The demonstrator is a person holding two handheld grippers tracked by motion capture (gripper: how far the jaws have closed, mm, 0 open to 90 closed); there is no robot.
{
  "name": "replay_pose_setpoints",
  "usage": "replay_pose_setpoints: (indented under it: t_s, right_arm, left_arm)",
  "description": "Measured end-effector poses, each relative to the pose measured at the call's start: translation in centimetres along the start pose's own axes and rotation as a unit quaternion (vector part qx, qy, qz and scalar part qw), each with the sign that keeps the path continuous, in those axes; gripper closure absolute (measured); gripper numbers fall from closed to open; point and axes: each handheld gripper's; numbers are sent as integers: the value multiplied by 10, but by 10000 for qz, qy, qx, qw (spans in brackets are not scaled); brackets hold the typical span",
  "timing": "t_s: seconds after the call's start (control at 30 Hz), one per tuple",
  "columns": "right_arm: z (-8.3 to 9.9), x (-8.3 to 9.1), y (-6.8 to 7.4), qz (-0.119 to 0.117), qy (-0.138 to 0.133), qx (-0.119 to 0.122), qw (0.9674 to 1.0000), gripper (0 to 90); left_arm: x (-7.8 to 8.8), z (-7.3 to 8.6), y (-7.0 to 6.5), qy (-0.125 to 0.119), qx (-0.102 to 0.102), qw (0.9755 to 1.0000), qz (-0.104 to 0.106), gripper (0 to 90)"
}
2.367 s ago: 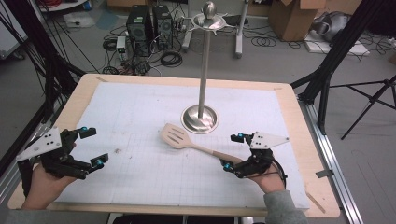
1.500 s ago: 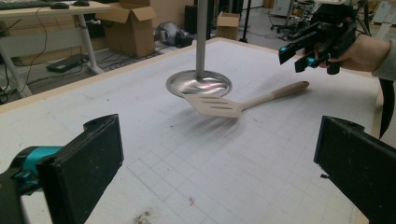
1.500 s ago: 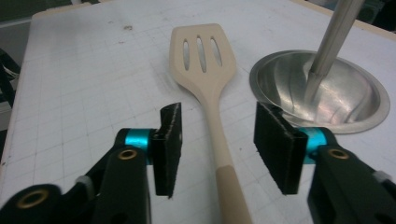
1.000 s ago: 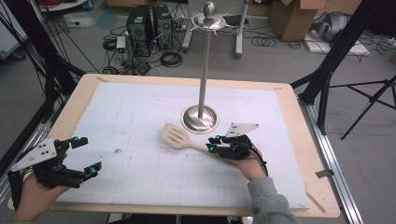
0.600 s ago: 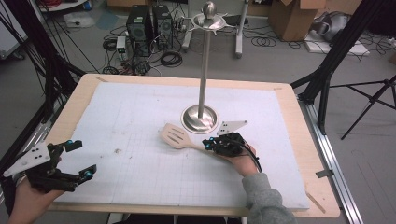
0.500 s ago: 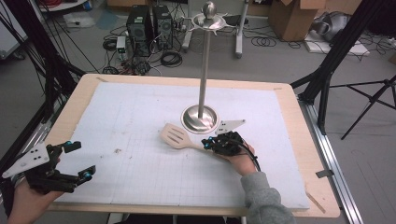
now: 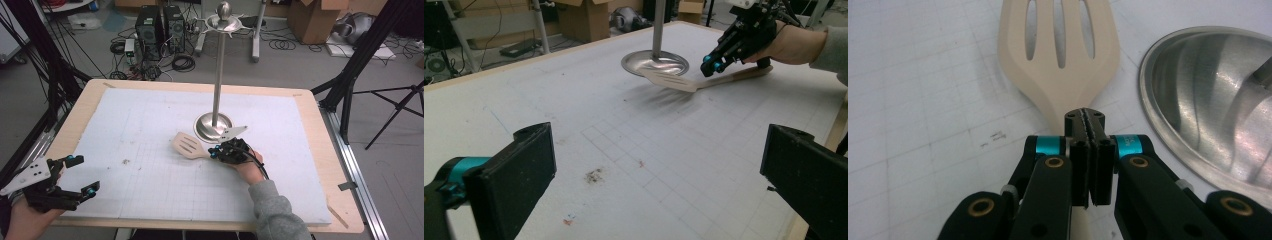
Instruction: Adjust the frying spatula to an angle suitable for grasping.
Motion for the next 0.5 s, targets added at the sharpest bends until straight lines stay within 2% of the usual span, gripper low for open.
replay_pose_setpoints:
  t_s: [0.33, 0.37, 0.5]
  right_arm:
    - [-5, -10, -3, 200, 254, 9, 9995, 898]
    - [-6, -11, -2, 209, 296, 48, 9993, 898]
    - [-9, -19, 2, 282, 573, 456, 9969, 897]
  left_arm:
    - [3, 3, 1, 33, 44, 10000, -60, 18]
    - [3, 3, 1, 39, 43, 10000, -57, 18]
    - [5, 4, 1, 45, 51, 9999, -81, 18]
Point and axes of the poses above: each handheld gripper's, and its own axes: x roughly backward along the jaws, z roughly out of its underside, y roughly to its left, and after that the axes turned 2 degrees about -y, right-handed
